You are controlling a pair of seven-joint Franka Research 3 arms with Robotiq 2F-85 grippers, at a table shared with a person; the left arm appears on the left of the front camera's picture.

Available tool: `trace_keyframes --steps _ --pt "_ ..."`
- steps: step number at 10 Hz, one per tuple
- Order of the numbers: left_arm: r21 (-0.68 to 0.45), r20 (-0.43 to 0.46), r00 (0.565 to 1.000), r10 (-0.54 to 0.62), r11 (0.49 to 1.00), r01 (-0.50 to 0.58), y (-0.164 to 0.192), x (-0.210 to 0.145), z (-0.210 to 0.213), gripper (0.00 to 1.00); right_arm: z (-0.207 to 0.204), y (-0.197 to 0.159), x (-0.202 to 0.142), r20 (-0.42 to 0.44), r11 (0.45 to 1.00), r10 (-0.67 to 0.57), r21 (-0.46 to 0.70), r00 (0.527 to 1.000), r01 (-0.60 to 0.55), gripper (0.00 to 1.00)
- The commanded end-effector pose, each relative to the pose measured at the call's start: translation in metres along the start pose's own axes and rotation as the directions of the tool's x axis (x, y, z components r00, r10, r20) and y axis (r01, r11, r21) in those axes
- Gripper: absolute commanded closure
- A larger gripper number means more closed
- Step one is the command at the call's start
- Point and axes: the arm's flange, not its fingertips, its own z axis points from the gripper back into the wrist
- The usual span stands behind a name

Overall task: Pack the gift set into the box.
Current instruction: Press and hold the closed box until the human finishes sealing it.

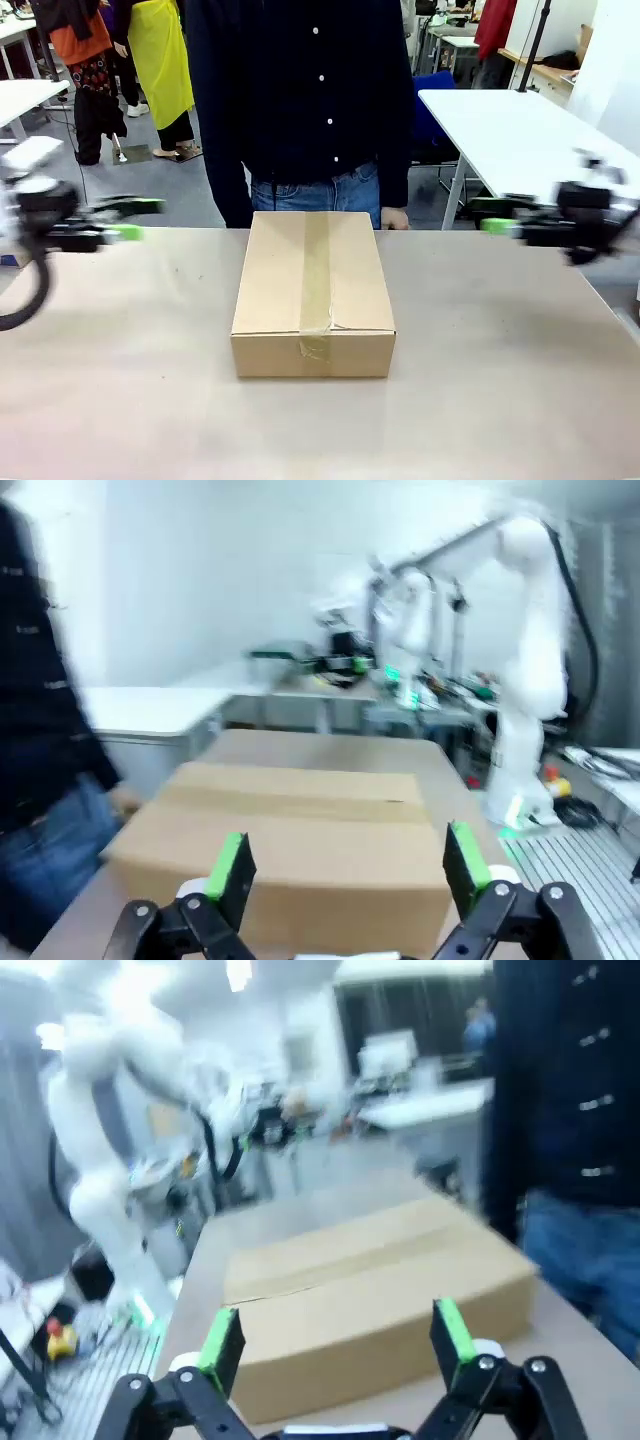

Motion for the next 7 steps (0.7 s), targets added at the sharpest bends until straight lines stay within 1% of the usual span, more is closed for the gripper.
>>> trace_keyframes --steps 1,2,7 --pt "0.271 0.068 0.995 0.070 0.959 -0.086 0.002 -0.040 0.061 0.00 0.069 -0.011 -0.046 0.151 0.982 0.007 -0.188 0.988 0.022 0.00" --pt "0.000 0.000 1.000 0.000 1.000 0.000 0.000 0.000 0.000 0.00 0.000 0.000 0.000 0.000 1.000 0.000 0.000 1.000 0.000 0.00" --pt "0.000 0.000 1.000 0.000 1.000 0.000 0.000 0.000 0.000 0.00 0.000 0.000 0.000 0.000 1.000 0.000 0.000 1.000 0.000 0.00"
